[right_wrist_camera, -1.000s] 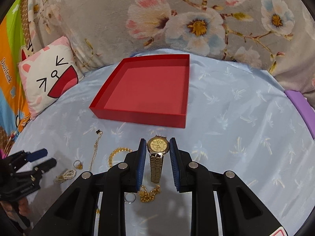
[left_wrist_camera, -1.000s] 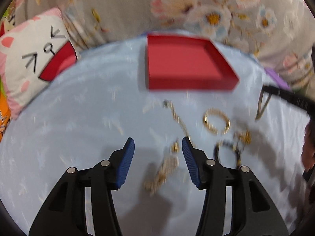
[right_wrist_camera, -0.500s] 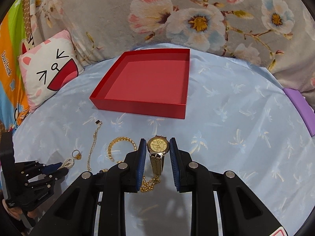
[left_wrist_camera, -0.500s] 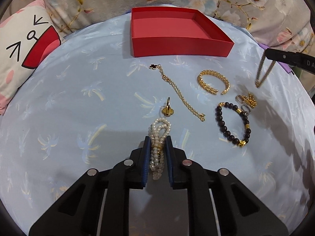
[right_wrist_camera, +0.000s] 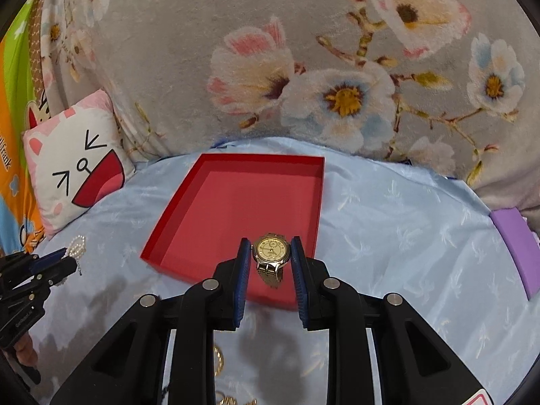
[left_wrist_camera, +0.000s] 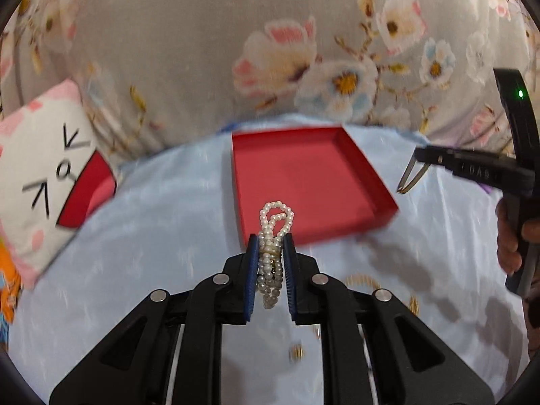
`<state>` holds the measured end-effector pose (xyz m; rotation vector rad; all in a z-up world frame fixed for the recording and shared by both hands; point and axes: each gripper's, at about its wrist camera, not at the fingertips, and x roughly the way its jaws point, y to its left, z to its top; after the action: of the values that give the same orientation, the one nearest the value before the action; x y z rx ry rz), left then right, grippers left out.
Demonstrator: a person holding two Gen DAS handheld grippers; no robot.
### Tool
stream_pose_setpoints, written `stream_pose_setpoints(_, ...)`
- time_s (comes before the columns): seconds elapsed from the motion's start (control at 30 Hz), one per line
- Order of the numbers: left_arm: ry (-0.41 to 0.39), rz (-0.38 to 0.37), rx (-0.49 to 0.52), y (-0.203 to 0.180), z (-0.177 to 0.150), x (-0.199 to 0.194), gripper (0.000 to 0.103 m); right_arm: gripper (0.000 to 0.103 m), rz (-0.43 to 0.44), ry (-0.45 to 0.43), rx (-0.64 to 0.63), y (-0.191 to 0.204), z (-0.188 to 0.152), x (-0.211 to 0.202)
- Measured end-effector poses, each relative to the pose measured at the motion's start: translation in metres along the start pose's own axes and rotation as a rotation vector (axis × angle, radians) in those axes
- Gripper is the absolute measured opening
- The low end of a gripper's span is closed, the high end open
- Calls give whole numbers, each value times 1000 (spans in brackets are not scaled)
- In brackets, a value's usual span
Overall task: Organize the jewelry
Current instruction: 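Lift the pearl bracelet and gold watch and carry both over the red tray, then open both tools to drop the pearl bracelet and gold watch into the tray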
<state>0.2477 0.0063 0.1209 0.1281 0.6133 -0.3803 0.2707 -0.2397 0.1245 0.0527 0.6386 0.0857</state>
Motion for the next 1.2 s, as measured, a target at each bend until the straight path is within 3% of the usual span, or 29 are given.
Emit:
stream_pose_setpoints(0.13, -39, -7, -14, 5, 50, 52, 14, 22, -23, -20, 1, -4, 37, 43)
stream_pose_setpoints(0.27, -9, 11, -26, 10, 79, 113, 14, 22, -7, 27, 30, -12, 57, 94)
stream_pose_setpoints(0.43, 38, 16, -24, 10, 93, 171, 14, 22, -11, 97, 31, -13, 70, 147)
stream_pose_setpoints(0.67, 101, 45, -46, 10, 86, 227, 15, 25, -33, 158, 26, -15, 65, 198)
stream_pose_setpoints(0.77, 116, 67, -60, 11, 83, 240, 17, 52, -56, 134, 4, -13, 65, 201)
stream_pose_setpoints(0.8, 124, 72, -62, 11, 83, 242, 23, 54, -61, 126, 4, -14, 66, 201)
stream_pose_setpoints(0.83, 123, 84, -65, 12, 83, 241, 38, 55, -57, 121, 7, -15, 66, 200)
stream_pose_setpoints(0.9, 113, 100, -82, 13, 82, 239, 49, 55, -70, 130, 19, -18, 65, 201)
stream_pose_setpoints(1.07, 136, 81, -126, 17, 74, 235, 48, 54, -60, 127, 38, -21, 57, 190)
stream_pose_setpoints(1.2, 144, 66, -81, 3, 67, 226, 48, 54, -77, 134, -4, -12, 49, 182)
